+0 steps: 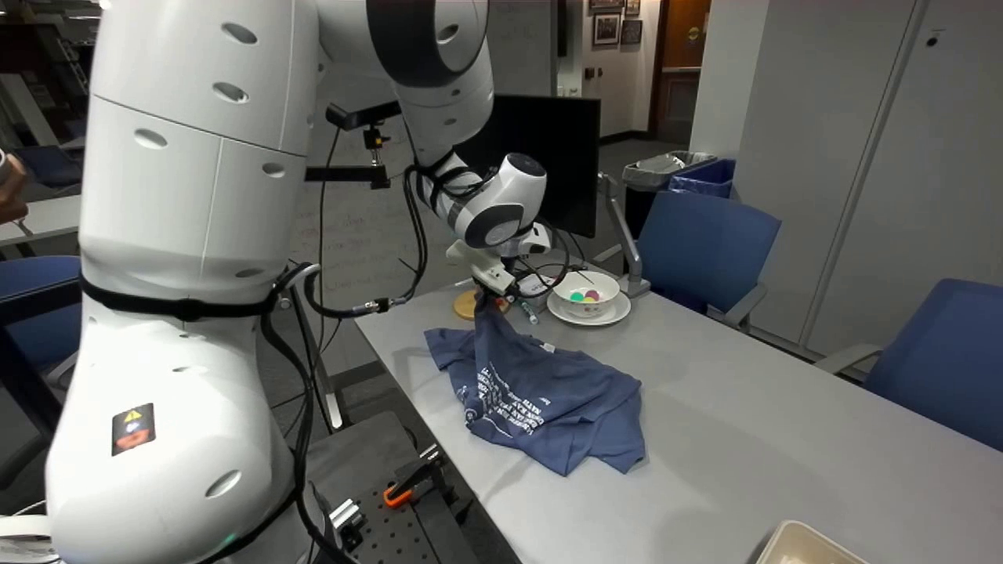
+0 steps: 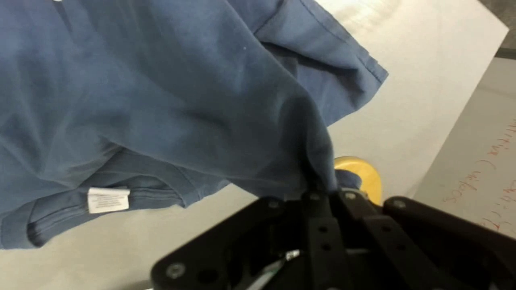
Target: Unfold the blue t-shirt fully
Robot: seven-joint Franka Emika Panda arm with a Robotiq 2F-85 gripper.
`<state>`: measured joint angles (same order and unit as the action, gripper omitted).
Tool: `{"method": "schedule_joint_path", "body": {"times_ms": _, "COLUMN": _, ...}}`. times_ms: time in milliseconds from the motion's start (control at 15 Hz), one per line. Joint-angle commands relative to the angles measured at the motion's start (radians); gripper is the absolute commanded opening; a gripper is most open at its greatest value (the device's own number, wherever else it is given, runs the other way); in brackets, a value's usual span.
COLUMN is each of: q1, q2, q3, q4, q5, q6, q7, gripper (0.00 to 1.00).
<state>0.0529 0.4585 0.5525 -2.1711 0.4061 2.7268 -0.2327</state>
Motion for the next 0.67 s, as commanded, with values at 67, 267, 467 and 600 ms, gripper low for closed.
{"method": "schedule_joint_path", "body": {"times_ms": 67, "q1": -0.124, "q2": 0.004, "q3": 0.111, "q4": -0.012, "q5": 0.179, "q6": -0.02, "q7": -0.169, "gripper": 0.0}}
{"method": "schedule_joint_path", "body": {"times_ms": 267, "q1": -0.183, "q2": 0.004, "q3": 0.163, "q4": -0.019, "q5": 0.296, "q6": -0.033, "q7": -0.257, "gripper": 0.0}}
{"method": "schedule_joint_path", "body": {"times_ms": 467, "q1": -0.178, "q2": -0.02, "q3": 0.158, "q4": -0.028, "q5": 0.357, "q6": -0.058, "q7": -0.297, "gripper": 0.29}}
{"method": "schedule_joint_path", "body": {"times_ms": 600, "q1": -0.16, "q2": -0.034, "q3": 0.14, "q4": -0.036, "q5": 0.371, "q6": -0.067, "q7": -0.31, "gripper": 0.44}}
